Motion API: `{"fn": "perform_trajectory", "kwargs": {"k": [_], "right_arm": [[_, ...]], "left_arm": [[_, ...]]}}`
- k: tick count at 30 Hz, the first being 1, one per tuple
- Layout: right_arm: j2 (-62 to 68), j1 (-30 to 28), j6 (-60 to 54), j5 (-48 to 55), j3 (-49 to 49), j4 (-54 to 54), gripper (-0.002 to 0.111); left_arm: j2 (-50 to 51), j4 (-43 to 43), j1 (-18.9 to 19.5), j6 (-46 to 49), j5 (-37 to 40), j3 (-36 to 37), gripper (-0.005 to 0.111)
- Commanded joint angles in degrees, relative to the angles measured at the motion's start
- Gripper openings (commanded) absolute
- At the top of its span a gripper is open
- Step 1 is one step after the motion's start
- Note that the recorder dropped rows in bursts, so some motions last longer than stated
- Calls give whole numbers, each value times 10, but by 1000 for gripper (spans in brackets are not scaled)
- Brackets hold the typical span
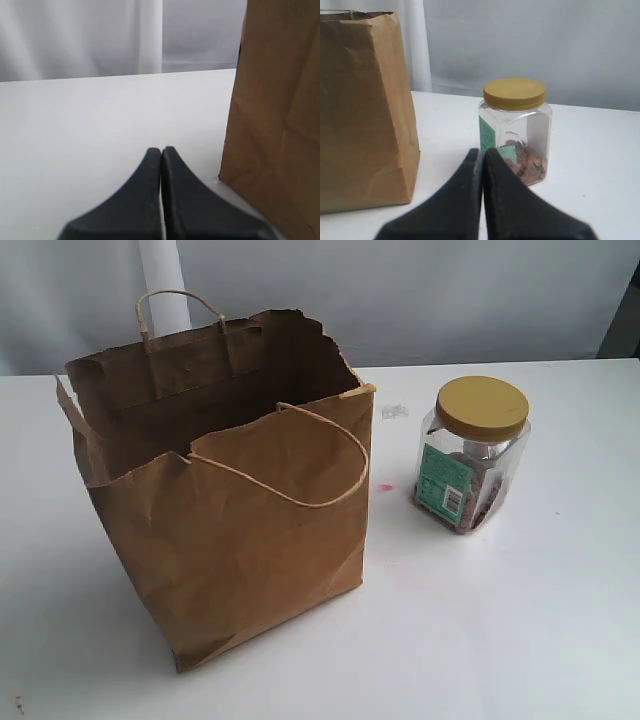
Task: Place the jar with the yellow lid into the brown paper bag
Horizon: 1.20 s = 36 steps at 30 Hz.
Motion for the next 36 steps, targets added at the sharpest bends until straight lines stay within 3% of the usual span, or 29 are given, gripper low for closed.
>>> {"fn": "perform_trajectory", "kwargs": {"k": [1, 14, 24, 28, 33, 36], "right_arm": [[-2, -4, -1, 2, 2, -5, 0], [-2, -4, -1, -11, 2, -6, 0], [-2, -4, 1, -197, 2, -6, 0], [-2, -4, 8, -198, 2, 5, 0], [30, -4, 9, -197, 2, 92, 0], [72, -4, 9, -145, -22, 94, 0]], "left_arm": [[2, -2, -3, -2, -5, -1, 1], [2, -2, -3, -2, -5, -1, 1], [2, -2, -3, -2, -5, -1, 1], [2, -2, -3, -2, -5, -1, 1], [2, -2, -3, -2, -5, -1, 1], [2, -2, -3, -2, -5, -1, 1]]}}
